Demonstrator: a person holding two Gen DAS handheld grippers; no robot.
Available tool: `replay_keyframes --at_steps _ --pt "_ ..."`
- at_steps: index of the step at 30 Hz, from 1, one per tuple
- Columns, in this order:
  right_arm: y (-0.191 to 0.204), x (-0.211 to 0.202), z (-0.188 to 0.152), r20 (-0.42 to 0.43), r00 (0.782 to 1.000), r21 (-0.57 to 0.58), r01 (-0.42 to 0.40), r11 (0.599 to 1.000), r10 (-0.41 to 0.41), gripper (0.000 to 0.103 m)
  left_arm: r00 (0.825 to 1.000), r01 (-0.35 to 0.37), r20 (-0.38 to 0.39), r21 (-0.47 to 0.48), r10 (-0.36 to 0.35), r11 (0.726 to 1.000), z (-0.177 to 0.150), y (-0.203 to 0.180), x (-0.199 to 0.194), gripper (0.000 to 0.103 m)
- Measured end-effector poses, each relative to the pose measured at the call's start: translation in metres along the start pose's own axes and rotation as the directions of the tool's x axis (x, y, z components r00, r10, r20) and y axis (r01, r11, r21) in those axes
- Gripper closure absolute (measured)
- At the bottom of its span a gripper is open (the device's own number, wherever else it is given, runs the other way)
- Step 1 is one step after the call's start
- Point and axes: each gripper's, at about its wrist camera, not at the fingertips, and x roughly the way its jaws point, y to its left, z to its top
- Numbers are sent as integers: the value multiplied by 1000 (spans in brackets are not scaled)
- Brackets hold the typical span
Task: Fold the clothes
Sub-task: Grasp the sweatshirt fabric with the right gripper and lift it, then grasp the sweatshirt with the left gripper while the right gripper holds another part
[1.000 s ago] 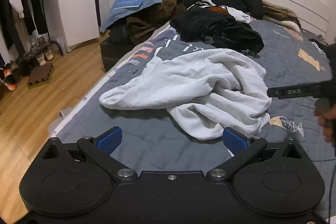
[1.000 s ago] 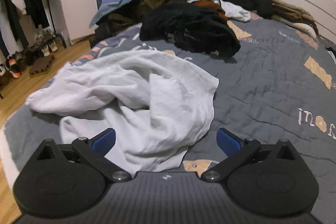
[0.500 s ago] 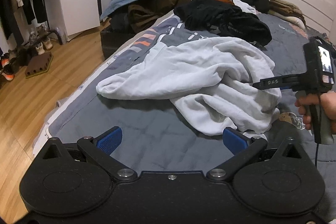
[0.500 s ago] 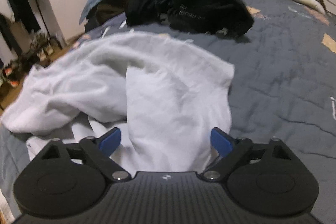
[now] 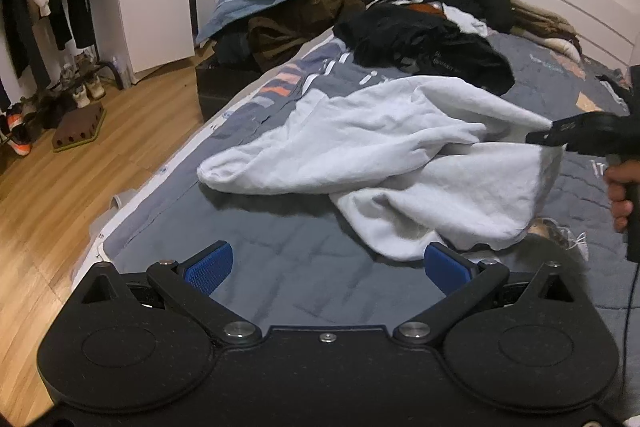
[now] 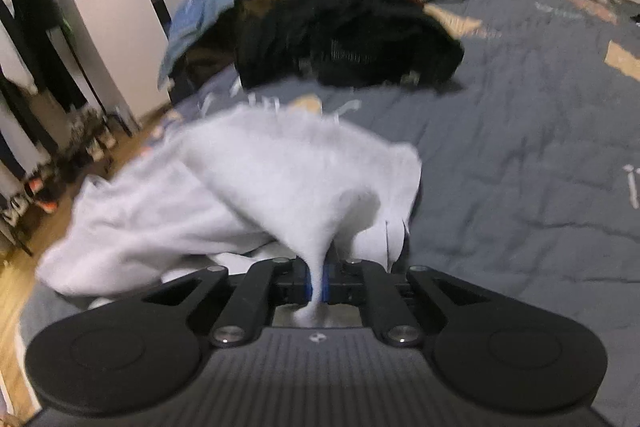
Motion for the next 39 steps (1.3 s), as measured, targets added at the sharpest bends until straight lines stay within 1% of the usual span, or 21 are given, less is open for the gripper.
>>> replay_keyframes --at_steps 6,11,15,18,21,24,25,27,29,31,33,35,37,39 --pt "-11 -64 15 99 995 34 -27 999 23 99 998 31 54 37 -33 999 10 -17 -25 0" --pt "-36 -124 17 149 989 58 -5 998 -4 99 993 70 88 72 -76 995 19 -42 -37 0" --pt "-62 -169 10 166 985 67 38 997 -49 99 987 115 97 120 -127 986 22 -73 -40 0" --pt "-85 -200 0 179 980 86 75 994 -89 99 982 150 89 160 -166 976 21 -99 -37 0" --pt "-108 -231 -10 190 972 102 123 987 -141 99 975 191 68 210 -209 959 18 -127 -30 0" --pt "-127 -256 -24 185 961 85 195 977 -207 99 965 243 32 252 -260 937 12 -152 -18 0" --pt "-133 -260 -32 169 958 72 223 972 -232 99 961 260 19 263 -274 929 10 -161 -13 0" --pt "-142 -257 -52 99 954 19 281 959 -282 97 953 294 -7 287 -304 912 6 -176 -2 0" --pt "-154 -243 -76 37 947 -8 319 948 -319 95 945 322 -44 325 -326 889 -1 -195 12 0" --pt "-169 -227 -100 -32 939 13 342 940 -341 93 940 337 -68 365 -336 868 -7 -212 26 0" --pt "-182 -216 -118 -77 932 56 358 932 -353 89 935 350 -89 385 -343 854 -15 -223 34 0" --pt "-193 -220 -131 -65 937 110 349 931 -344 86 933 357 -112 395 -341 847 -21 -229 45 0" --pt "-202 -225 -138 -33 943 152 333 931 -332 79 933 360 -126 401 -338 843 -26 -235 53 0" --pt "-207 -232 -137 17 948 176 310 934 -318 63 932 363 -135 407 -338 838 -30 -239 60 0"
